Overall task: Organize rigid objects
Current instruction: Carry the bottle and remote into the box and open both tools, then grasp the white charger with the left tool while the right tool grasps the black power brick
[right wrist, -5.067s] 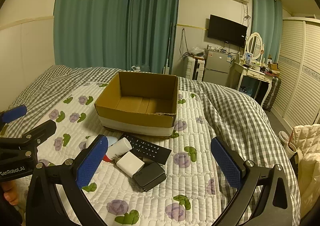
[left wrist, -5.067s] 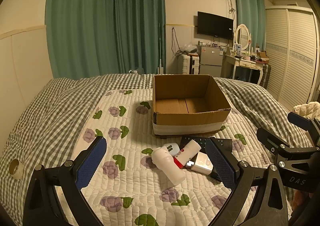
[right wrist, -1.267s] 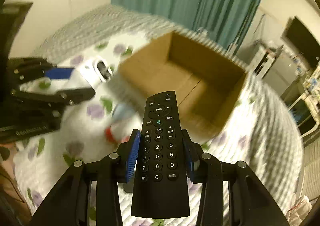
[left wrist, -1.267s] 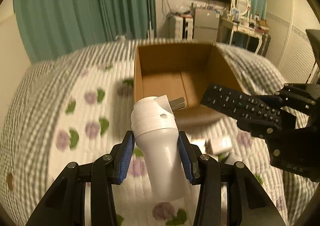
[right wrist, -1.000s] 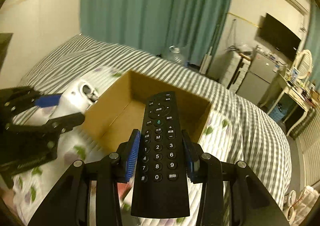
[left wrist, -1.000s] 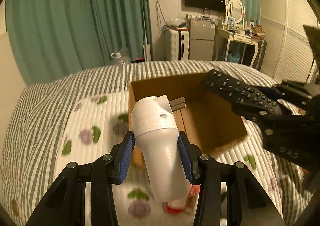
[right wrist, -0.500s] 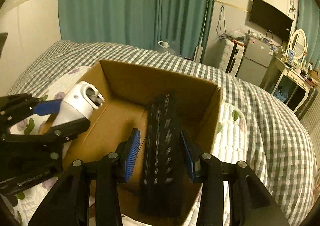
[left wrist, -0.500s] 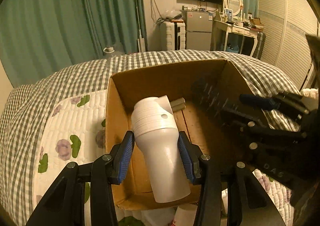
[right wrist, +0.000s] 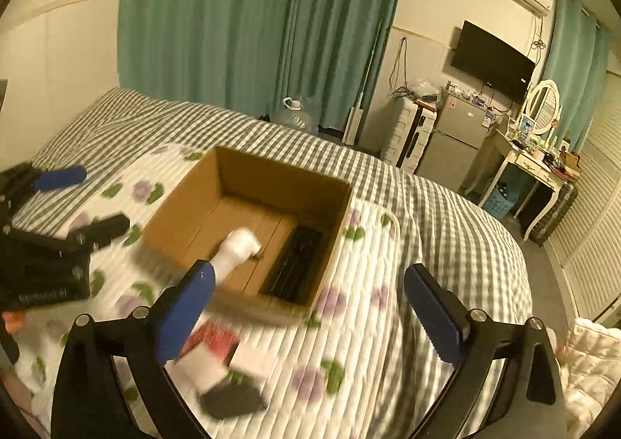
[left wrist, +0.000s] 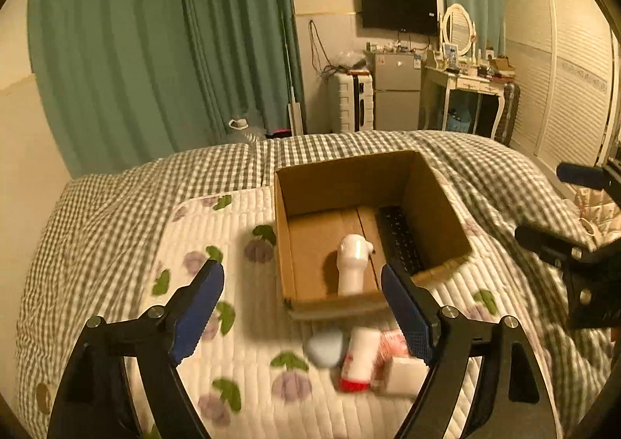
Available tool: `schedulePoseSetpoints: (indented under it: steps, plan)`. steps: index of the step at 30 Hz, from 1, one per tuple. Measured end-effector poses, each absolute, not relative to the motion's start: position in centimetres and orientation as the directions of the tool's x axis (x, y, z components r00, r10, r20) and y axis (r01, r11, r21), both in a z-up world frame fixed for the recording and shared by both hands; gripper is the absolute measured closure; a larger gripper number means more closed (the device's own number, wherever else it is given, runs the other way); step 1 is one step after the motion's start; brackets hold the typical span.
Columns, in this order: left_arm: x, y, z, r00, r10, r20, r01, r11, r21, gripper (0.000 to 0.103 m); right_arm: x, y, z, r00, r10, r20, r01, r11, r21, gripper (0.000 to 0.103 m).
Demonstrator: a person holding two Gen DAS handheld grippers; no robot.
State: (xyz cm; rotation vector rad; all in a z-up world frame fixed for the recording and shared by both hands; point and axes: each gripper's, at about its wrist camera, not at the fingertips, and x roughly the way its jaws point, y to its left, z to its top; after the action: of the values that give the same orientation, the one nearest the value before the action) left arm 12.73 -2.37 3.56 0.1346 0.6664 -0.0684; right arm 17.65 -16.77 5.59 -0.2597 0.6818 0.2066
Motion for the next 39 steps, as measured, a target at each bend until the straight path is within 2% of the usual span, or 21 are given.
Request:
schedulePoseSetpoints:
  steps: [4,9,19,25,30,32,39]
  plan:
    - [8.7,-2.0,4.1,0.797,-0.015,-0.604,0.093,0.991,0.098,0.016,13.8,-15.8,5.2,0.72,0.122,-0.684,-0.319,0.932,-0.17,0.0]
    - [6.4,-1.5,1.8,0.761,-0.04,-0.648,0.093,0.995,0.047,0.016,10.4,-15.5,1.3,0.673,0.125,-0.729,-0.32,0.938,-0.135,0.0]
    - [7.3,-1.6,-7.1,0.655,-0.002,-0.755,0.073,0.996,0.06,0.016,12.0,-14.7,-9.3,0.553,0.095,-0.828,-0.368,0.919,-0.14,0.0]
    - [8.7,-1.9,-9.1,0.631,-0.006,-0.776,0.1,0.992,0.075,0.016,14.6,-13.9,-13.0,0.508,0.103,-0.855,-0.419,0.897,-0.141,0.0]
    - [9.6,-2.2,-10.0,0.608,-0.024,-0.794,0.118,0.991,0.06,0.016,16.3,-14.0,-15.4,0.452,0.134,-0.882,-0.452,0.887,-0.097,0.012]
    - [9.9,-2.6,-10.3,0.6,-0.021,-0.8,0.119,0.991,0.064,0.016,16.3,-13.7,-16.1,0.413,0.17,-0.895,-0.492,0.868,-0.063,0.032]
    - [10.2,-5.6,-10.4,0.575,-0.03,-0.818,0.138,0.989,0.061,0.016,16.0,-16.0,-13.7,0.436,0.186,-0.88,-0.479,0.876,-0.052,0.032]
